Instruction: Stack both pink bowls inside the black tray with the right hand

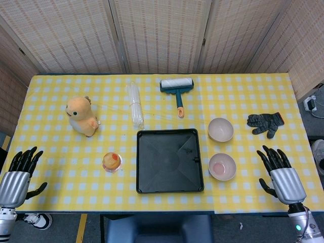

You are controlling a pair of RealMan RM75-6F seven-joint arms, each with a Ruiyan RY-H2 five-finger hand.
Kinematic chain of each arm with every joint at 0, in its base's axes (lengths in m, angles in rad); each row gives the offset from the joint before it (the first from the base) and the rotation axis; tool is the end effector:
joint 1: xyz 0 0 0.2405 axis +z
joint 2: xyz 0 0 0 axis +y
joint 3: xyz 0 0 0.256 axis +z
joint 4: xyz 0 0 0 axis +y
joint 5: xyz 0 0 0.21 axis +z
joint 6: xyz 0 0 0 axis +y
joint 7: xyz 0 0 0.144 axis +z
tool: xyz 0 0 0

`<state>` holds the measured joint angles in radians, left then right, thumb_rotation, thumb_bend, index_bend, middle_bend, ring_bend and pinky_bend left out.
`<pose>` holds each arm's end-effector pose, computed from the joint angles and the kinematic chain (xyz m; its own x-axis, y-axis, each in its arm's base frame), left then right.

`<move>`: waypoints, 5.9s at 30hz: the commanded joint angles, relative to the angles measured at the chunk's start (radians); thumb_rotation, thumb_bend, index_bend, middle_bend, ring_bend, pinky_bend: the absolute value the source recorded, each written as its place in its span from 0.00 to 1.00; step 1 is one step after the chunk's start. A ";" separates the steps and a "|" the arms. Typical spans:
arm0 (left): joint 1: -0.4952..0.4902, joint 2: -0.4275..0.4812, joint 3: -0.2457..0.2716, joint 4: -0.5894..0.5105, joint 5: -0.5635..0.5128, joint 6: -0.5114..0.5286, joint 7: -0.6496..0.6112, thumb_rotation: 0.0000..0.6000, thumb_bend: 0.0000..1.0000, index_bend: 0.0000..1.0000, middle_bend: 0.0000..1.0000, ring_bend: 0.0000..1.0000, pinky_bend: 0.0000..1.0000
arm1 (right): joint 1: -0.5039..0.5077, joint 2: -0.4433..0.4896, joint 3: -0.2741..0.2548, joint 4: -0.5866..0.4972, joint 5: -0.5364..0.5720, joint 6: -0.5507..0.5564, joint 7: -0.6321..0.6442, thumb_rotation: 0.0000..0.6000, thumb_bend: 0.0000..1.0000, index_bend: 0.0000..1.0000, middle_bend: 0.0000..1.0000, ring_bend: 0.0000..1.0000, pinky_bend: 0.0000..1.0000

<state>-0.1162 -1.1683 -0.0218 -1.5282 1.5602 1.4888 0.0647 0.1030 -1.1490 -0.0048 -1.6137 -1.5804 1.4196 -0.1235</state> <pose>-0.3117 0.1857 0.1442 0.4901 0.0040 0.8716 0.8680 -0.0937 -0.4877 -0.3021 -0.1732 0.1289 0.4916 -0.1030 0.8647 -0.8692 -0.1185 0.4800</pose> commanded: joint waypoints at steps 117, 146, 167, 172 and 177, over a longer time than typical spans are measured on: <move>0.019 0.099 0.031 -0.060 0.073 0.045 -0.189 1.00 0.25 0.00 0.00 0.00 0.00 | 0.368 -0.274 0.099 0.223 0.127 -0.260 0.002 1.00 0.42 0.04 0.00 0.00 0.00; -0.005 0.083 0.038 -0.056 0.064 -0.008 -0.170 1.00 0.58 0.00 0.00 0.00 0.00 | 0.447 -0.540 0.126 0.802 0.183 -0.405 0.216 1.00 0.42 0.47 0.00 0.00 0.00; 0.002 0.079 0.037 -0.057 0.072 0.019 -0.165 1.00 0.68 0.00 0.00 0.01 0.00 | 0.470 -0.563 0.097 0.731 0.045 -0.195 0.292 1.00 0.58 0.75 0.13 0.06 0.00; 0.005 0.077 0.039 -0.061 0.078 0.027 -0.159 1.00 0.68 0.00 0.00 0.01 0.00 | 0.495 -0.525 0.098 0.561 -0.003 -0.160 0.220 1.00 0.58 0.76 0.13 0.07 0.00; 0.007 0.081 0.040 -0.062 0.081 0.032 -0.167 1.00 0.68 0.00 0.00 0.01 0.00 | 0.525 -0.540 0.101 0.483 -0.023 -0.176 0.163 1.00 0.58 0.76 0.14 0.07 0.00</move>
<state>-0.1092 -1.0882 0.0183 -1.5896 1.6411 1.5201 -0.1018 0.6112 -1.6876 0.0955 -1.1053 -1.5868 1.2429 0.0665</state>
